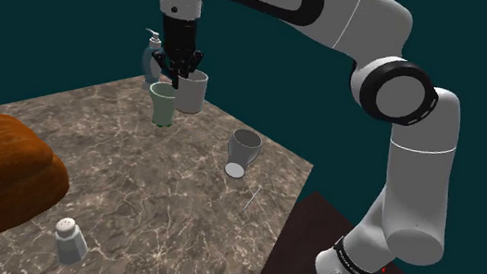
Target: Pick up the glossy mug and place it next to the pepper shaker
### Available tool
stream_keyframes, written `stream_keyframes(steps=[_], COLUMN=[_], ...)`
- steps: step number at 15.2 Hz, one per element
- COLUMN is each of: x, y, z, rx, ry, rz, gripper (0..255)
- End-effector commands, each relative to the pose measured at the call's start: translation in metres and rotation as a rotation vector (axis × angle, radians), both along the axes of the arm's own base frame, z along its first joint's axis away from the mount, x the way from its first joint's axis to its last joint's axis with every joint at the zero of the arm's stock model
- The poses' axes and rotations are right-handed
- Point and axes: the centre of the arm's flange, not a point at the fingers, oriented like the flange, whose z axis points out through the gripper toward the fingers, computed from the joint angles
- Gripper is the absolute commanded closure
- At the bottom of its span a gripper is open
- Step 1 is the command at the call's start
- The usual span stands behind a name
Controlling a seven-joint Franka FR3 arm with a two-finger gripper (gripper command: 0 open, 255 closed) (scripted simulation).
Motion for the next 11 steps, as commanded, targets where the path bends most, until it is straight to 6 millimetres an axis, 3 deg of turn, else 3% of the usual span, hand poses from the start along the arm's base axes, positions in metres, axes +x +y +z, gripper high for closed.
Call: stream_keyframes(steps=[1, 11], x=[-0.015, -0.094], y=[0.02, 0.125], z=[0.002, 0.002], rx=[0.0, 0.0], ry=[-0.001, -0.001], rz=[-0.001, -0.001], gripper=[255, 255])
